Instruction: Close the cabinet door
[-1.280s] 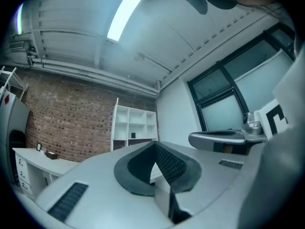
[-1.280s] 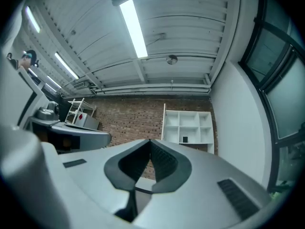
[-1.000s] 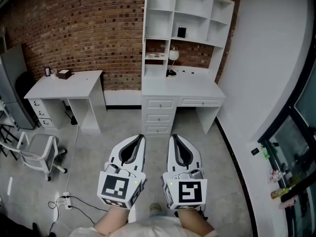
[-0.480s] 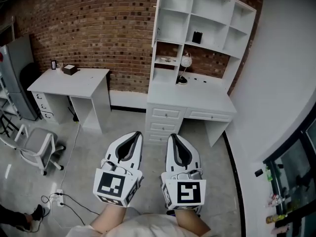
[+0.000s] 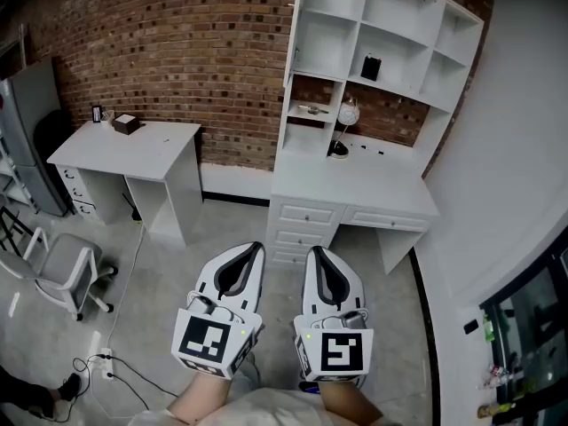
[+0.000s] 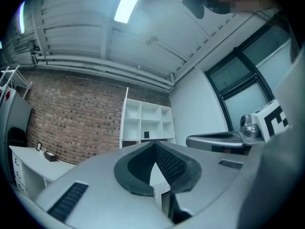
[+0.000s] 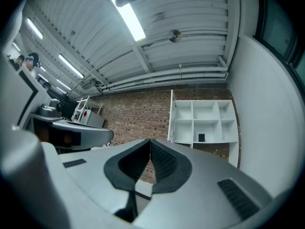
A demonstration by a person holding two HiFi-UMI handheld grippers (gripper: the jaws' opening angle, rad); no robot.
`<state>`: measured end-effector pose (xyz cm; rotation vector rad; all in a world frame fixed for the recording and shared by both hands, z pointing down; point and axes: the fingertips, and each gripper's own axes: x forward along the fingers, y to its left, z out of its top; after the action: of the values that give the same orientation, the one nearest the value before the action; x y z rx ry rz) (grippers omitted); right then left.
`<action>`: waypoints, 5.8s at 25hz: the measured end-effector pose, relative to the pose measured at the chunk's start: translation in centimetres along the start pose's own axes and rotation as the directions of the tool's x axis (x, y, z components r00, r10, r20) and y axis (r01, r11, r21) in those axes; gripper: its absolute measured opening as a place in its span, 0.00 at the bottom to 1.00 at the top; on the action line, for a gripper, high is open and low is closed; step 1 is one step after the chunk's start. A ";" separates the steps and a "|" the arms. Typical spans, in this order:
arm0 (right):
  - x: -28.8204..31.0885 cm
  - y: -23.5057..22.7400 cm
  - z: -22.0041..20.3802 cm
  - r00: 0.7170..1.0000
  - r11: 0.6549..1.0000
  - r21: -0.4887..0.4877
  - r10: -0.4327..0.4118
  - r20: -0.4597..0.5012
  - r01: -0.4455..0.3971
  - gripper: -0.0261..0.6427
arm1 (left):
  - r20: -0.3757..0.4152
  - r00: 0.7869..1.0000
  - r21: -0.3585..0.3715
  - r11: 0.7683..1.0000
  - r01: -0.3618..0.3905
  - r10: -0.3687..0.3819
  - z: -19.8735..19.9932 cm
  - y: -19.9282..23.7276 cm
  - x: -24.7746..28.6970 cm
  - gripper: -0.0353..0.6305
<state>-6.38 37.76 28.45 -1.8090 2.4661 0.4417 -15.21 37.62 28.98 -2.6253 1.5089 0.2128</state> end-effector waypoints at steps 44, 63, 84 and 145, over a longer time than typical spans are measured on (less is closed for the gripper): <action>39.2 -11.6 -9.0 0.999 0.999 -0.012 -0.040 0.037 0.040 0.07 | 0.024 0.998 0.031 0.998 0.051 -0.051 -5.0 20.8 36.2 0.06; 53.7 -17.8 -12.7 0.995 0.997 -0.010 0.079 0.066 -0.078 0.07 | 0.038 0.999 0.036 0.999 -0.034 0.033 -6.8 26.4 50.4 0.06; 64.0 -17.8 -11.9 0.998 0.998 -0.045 0.039 0.058 -0.037 0.07 | 0.043 0.997 0.043 0.997 0.069 -0.071 -5.6 32.9 58.9 0.06; 69.2 -27.5 -11.6 1.000 0.988 0.154 0.006 -0.023 -0.002 0.17 | 0.024 0.964 0.137 0.956 0.260 -0.266 -5.0 28.9 69.9 0.06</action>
<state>-0.75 -36.91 19.74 -1.7595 2.4437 0.2240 -5.07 -37.12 21.09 -2.6590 1.1026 0.1383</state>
